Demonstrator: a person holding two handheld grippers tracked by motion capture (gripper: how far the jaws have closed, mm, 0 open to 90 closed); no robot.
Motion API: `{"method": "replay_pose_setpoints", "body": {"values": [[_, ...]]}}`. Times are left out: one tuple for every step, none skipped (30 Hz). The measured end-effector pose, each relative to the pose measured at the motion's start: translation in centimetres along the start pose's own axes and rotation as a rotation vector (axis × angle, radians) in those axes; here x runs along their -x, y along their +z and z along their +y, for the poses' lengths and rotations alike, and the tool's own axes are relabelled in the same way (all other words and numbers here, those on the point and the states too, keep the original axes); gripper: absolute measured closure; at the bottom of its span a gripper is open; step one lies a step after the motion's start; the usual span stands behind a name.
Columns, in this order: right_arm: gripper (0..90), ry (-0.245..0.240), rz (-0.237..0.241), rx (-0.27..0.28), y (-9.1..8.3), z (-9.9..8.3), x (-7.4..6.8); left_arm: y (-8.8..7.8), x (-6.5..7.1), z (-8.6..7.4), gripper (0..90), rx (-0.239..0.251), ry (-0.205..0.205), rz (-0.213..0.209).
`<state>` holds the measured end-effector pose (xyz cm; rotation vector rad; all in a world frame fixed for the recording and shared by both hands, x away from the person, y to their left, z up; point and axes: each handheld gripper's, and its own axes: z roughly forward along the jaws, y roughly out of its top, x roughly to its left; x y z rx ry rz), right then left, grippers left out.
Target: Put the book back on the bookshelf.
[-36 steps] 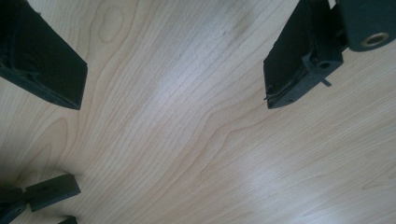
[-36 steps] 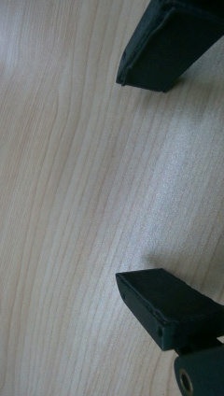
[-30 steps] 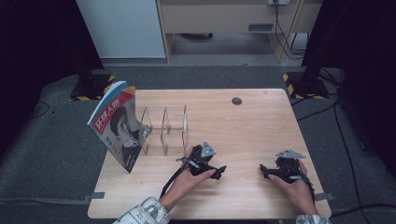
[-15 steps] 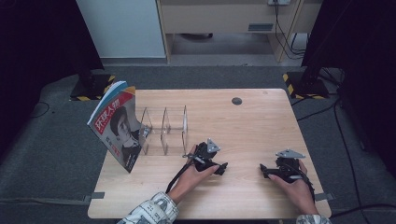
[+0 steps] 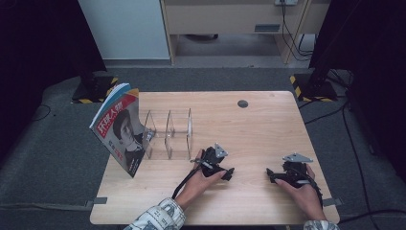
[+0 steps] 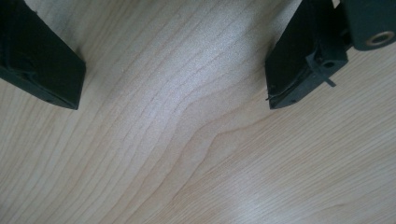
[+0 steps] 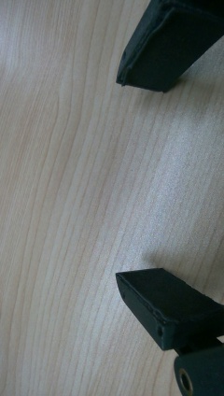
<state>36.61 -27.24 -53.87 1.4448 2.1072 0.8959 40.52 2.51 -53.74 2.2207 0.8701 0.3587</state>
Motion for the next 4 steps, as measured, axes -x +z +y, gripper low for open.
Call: {"method": "replay_pose_setpoints", "body": {"values": [[6.3,0.002,0.0,-0.001,-0.01,0.0,-0.01,0.0,-0.03,0.0,3.4,-0.002,-0.002,-0.001],[6.2,0.001,-0.001,-0.001,-0.01,0.0,-0.01,0.03,-0.12,0.02,2.5,-0.008,-0.003,0.002],[6.1,0.002,-0.003,0.0,0.01,0.01,-0.02,0.05,-0.12,0.02,1.5,-0.007,-0.005,0.003],[6.1,0.0,-0.004,0.001,0.03,0.01,0.0,0.06,-0.11,0.02,1.2,-0.008,-0.009,0.004]]}}
